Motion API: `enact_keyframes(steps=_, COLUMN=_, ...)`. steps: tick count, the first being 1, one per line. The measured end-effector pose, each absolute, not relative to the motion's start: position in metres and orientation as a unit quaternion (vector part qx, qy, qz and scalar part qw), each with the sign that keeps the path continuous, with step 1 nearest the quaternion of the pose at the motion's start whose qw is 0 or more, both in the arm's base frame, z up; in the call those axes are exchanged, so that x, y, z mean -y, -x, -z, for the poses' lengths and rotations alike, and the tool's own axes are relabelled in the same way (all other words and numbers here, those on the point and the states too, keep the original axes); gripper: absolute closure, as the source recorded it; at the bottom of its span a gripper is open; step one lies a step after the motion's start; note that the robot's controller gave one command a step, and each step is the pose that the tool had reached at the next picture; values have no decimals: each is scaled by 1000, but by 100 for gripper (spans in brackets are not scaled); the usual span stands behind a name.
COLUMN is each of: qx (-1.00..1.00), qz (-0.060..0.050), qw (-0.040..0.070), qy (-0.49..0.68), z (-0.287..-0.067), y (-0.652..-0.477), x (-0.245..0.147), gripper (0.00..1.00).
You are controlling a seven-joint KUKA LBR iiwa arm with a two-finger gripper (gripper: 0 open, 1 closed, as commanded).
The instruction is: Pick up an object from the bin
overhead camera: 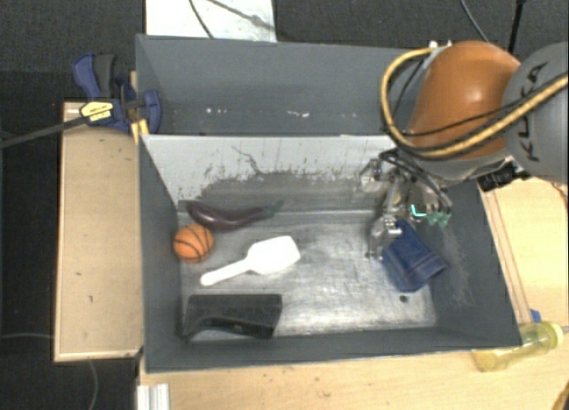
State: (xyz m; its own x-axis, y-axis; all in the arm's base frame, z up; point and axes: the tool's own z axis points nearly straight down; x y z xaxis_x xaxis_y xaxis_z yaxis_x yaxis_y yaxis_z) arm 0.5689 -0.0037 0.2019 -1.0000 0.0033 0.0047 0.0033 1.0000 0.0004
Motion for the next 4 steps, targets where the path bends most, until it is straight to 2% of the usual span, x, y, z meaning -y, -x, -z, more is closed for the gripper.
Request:
enact_keyframes(steps=1, qx=1000, qz=0, qw=-2, qy=2, z=-206, y=-571, x=4, gripper=0)
enact_keyframes(steps=2, qx=999, qz=0, qw=-2, qy=-38, z=-161, y=-570, x=-69, gripper=0)
enact_keyframes(steps=3, qx=999, qz=2, qw=0, qy=-45, z=-146, y=-572, x=-44, gripper=0)
enact_keyframes(steps=4, qx=994, qz=-1, qw=-1, qy=-114, z=-143, y=-567, x=-73, gripper=0)
